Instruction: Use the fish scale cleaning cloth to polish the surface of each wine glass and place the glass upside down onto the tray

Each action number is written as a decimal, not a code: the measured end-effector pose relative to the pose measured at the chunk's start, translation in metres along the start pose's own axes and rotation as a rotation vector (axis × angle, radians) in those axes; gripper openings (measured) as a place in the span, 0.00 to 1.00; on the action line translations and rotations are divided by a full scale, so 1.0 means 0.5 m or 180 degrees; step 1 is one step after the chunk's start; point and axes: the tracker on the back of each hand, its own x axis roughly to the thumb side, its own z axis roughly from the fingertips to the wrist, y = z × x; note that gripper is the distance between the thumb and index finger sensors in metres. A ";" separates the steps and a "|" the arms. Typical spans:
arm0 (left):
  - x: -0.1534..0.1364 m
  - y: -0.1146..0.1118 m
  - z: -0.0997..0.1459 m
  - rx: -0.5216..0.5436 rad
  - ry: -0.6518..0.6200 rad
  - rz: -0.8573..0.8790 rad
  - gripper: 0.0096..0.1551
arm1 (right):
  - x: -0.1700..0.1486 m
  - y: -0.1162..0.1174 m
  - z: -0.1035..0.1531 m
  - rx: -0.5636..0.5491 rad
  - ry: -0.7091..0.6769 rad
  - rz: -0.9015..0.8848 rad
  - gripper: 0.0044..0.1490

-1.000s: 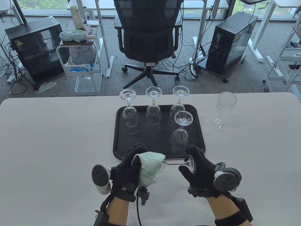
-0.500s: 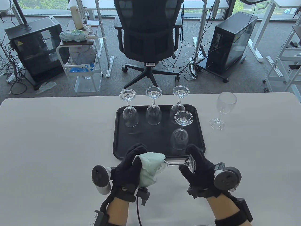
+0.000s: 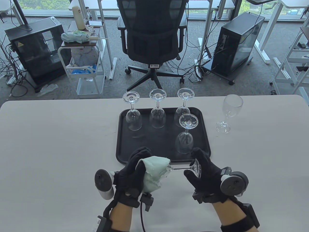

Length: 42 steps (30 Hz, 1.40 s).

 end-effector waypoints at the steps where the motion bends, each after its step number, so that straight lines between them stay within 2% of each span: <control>1: 0.000 -0.001 0.000 -0.0001 -0.0016 -0.0037 0.32 | -0.004 0.001 0.001 0.0126 0.0257 -0.0260 0.55; 2: 0.000 -0.002 0.000 -0.0001 -0.0010 -0.0052 0.31 | -0.007 0.002 0.001 0.0155 0.0331 -0.0299 0.56; 5: -0.001 0.000 0.000 -0.0015 -0.0001 -0.0093 0.31 | -0.006 0.003 0.000 0.0123 0.0044 0.0089 0.58; 7: -0.005 0.004 0.001 0.0040 0.0055 -0.0031 0.31 | 0.006 0.004 0.001 0.0098 -0.0463 0.0444 0.59; 8: -0.005 0.004 0.000 0.0017 0.0062 0.0039 0.31 | 0.014 0.003 0.005 -0.0020 -0.0787 0.0838 0.60; 10: -0.005 0.004 0.000 -0.0007 0.0073 0.0045 0.31 | 0.021 0.001 0.008 -0.0173 -0.1119 0.1091 0.61; 12: -0.004 0.003 0.000 0.0010 0.0075 0.0074 0.31 | 0.020 0.002 0.008 -0.0196 -0.0995 0.0857 0.59; 14: -0.005 0.002 0.000 0.0012 0.0076 0.0075 0.31 | 0.013 0.004 0.006 -0.0237 -0.0600 0.0374 0.55; 17: -0.006 0.005 -0.001 0.0019 0.0076 0.0080 0.31 | 0.003 0.003 0.007 -0.0120 0.0221 -0.0219 0.54; 18: -0.006 0.009 -0.001 0.0050 0.0044 0.0082 0.30 | 0.005 0.002 0.008 -0.0156 0.0256 -0.0259 0.54; 20: -0.004 0.014 -0.001 0.0137 0.0039 0.0121 0.30 | 0.009 -0.007 0.004 -0.0227 0.0228 0.0010 0.54; 23: 0.002 0.035 0.001 0.0352 -0.0029 0.0109 0.29 | 0.026 -0.039 0.001 -0.0349 0.0308 0.0017 0.54; 25: 0.008 0.047 0.001 0.0437 -0.0053 0.0199 0.29 | 0.048 -0.054 -0.001 -0.0479 0.0167 0.0421 0.54; 26: 0.011 0.053 0.001 0.0440 -0.0066 0.0221 0.28 | 0.064 -0.056 -0.002 -0.0551 0.0021 0.0913 0.54; 28: 0.016 0.060 0.002 0.0498 -0.0096 0.0211 0.28 | 0.084 -0.037 -0.012 -0.0559 -0.0156 0.1498 0.54; 31: 0.018 0.065 0.002 0.0565 -0.0100 0.0202 0.28 | 0.113 0.028 -0.044 -0.0422 -0.0332 0.2259 0.55; 34: 0.017 0.066 0.003 0.0578 -0.0084 0.0211 0.28 | 0.128 0.089 -0.080 -0.0235 -0.0326 0.2866 0.54; 38: 0.016 0.067 0.003 0.0580 -0.0062 0.0230 0.28 | 0.128 0.150 -0.132 -0.0023 -0.0152 0.3285 0.52; 42: 0.017 0.068 0.003 0.0587 -0.0067 0.0247 0.28 | 0.121 0.187 -0.161 0.0083 0.0024 0.3467 0.50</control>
